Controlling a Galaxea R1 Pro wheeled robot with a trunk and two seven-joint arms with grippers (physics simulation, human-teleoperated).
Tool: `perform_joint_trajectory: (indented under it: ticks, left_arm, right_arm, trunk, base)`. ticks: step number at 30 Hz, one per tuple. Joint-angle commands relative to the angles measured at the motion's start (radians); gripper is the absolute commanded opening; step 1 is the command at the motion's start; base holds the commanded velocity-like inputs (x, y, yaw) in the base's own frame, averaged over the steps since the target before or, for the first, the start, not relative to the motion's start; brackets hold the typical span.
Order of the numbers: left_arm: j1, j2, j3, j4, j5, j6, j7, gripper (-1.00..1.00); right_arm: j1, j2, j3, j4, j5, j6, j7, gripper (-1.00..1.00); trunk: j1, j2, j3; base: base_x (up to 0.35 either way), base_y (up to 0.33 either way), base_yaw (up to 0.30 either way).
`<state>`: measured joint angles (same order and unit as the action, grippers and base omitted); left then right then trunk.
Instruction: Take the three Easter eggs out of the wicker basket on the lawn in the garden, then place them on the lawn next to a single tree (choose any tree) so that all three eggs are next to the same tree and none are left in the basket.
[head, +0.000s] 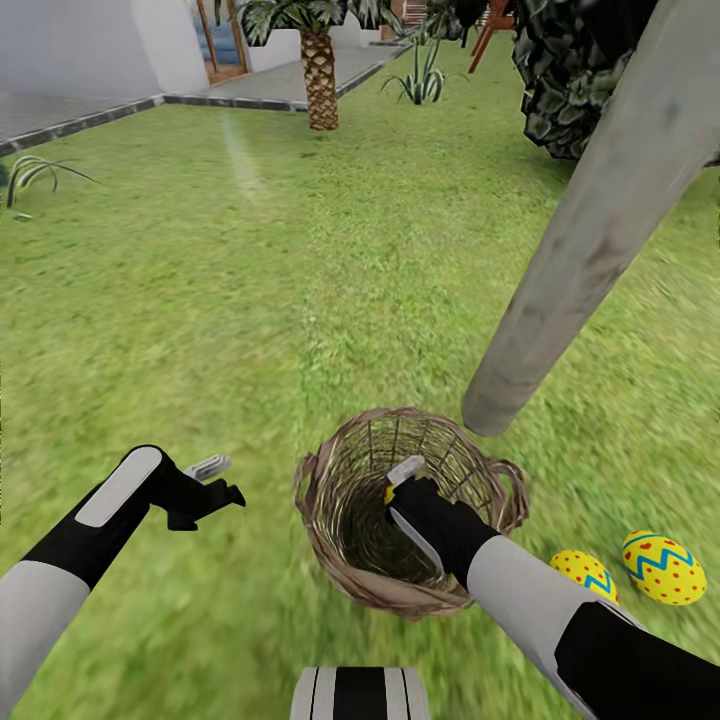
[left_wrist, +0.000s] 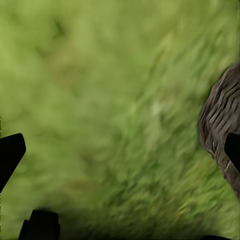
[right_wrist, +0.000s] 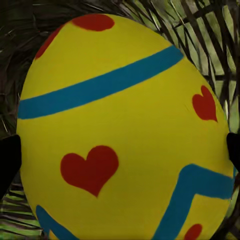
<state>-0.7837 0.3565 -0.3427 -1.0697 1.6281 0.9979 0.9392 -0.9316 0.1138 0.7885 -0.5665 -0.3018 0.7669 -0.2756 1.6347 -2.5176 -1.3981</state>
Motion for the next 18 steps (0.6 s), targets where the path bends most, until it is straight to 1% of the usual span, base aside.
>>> perform_joint_trajectory:
  ticks: [1, 3, 6, 9, 12, 13, 14, 16, 18]
  left_arm:
    - [-0.001, 0.000, -0.002, 0.002, 0.010, -0.001, 0.010, 1.00]
    - [-0.001, 0.000, -0.002, 0.005, 0.010, -0.001, 0.010, 1.00]
    - [-0.001, -0.001, -0.002, 0.007, 0.011, -0.001, 0.010, 1.00]
    - [-0.001, 0.000, -0.002, 0.007, 0.012, -0.002, 0.010, 1.00]
    - [-0.001, -0.001, -0.001, 0.007, 0.012, -0.004, 0.010, 1.00]
    - [-0.001, -0.002, -0.001, 0.007, 0.011, -0.005, 0.010, 1.00]
    - [-0.001, -0.009, -0.001, 0.007, 0.011, -0.006, 0.011, 1.00]
    - [-0.001, -0.040, -0.001, 0.024, 0.005, -0.006, 0.012, 1.00]
    - [0.000, -0.054, -0.001, 0.063, 0.002, -0.007, 0.012, 1.00]
  right_arm:
    - [-0.001, -0.001, 0.006, -0.001, -0.011, 0.005, 0.007, -1.00]
    - [-0.001, -0.002, 0.007, -0.001, -0.011, 0.009, 0.035, -1.00]
    - [-0.001, -0.003, 0.006, -0.010, -0.011, 0.012, 0.042, -1.00]
    - [-0.001, -0.004, 0.007, -0.019, -0.011, 0.012, 0.044, -1.00]
    - [-0.001, -0.011, 0.004, -0.072, -0.011, 0.021, 0.044, -1.00]
    - [-0.001, -0.013, 0.004, -0.092, -0.012, 0.041, 0.044, -1.00]
    - [-0.001, -0.017, 0.004, -0.109, -0.012, 0.055, 0.044, -1.00]
    - [-0.001, -0.021, -0.012, -0.160, -0.013, 0.074, 0.044, -1.00]
    - [-0.001, -0.028, -0.022, -0.191, -0.013, 0.125, 0.044, -1.00]
  trunk:
    - [-0.001, 0.000, 0.003]
    - [-0.002, 0.000, 0.011]
    - [-0.003, 0.001, 0.023]
    - [-0.004, 0.002, 0.034]
    - [-0.006, 0.003, 0.046]
    - [-0.006, 0.003, 0.050]
    - [-0.007, 0.003, 0.053]
    - [-0.007, 0.003, 0.061]
    - [-0.008, 0.004, 0.069]
  base:
    - [-0.128, 0.062, 0.000]
    - [-0.170, 0.103, 0.000]
    - [-0.152, 0.094, 0.000]
    - [-0.017, 0.010, 0.000]
    - [-0.001, 0.001, 0.000]
    - [0.000, 0.000, 0.000]
    - [0.000, 0.000, 0.000]
    - [0.000, 0.000, 0.000]
    - [0.000, 0.000, 0.000]
